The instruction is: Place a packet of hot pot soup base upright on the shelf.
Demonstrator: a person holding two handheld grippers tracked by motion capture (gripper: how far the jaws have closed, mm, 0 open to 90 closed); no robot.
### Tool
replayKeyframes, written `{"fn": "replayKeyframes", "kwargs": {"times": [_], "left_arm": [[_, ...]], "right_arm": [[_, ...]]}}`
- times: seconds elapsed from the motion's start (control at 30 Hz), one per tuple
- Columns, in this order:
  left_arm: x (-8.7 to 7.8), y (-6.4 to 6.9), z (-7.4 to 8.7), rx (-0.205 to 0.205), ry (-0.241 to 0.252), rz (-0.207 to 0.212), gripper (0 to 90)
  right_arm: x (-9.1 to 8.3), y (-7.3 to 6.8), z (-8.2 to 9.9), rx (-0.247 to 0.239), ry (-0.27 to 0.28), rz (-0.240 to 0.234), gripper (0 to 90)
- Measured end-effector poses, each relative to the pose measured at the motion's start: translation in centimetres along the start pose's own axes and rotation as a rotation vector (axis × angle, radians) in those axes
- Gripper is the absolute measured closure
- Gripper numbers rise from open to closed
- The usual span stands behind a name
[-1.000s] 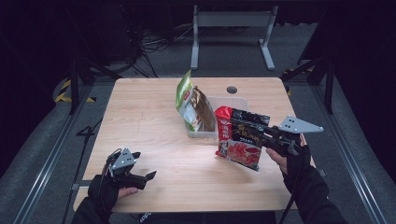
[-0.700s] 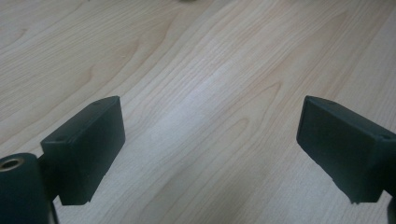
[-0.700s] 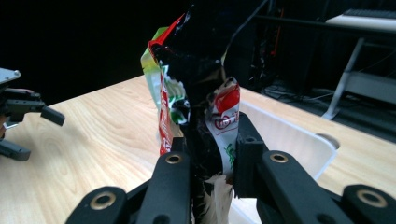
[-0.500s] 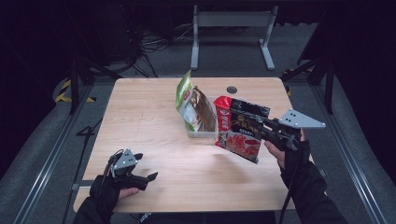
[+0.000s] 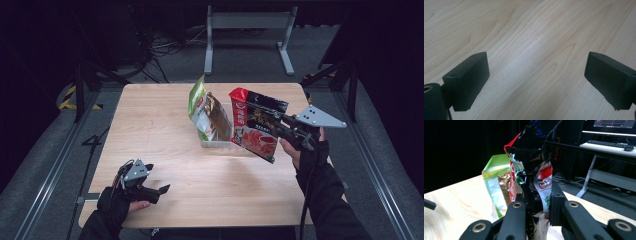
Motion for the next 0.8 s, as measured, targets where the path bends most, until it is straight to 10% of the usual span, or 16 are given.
{"fn": "replayKeyframes", "kwargs": {"times": [0.8], "left_arm": [[0.1, -0.1, -0.1, -0.021, 0.006, -0.006, 6.5]], "right_arm": [[2.7, 2.7, -0.9, 0.043, 0.016, 0.143, 79.0]]}}
Point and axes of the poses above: each handheld gripper's, and its own axes: x roughly forward along the jaws, z roughly out of its underside, y roughly to its right, the point moved 6 cm from there along x, roughly forward along the jaws, and after that the axes turned 7 degrees about -z, right-handed, at the moved point
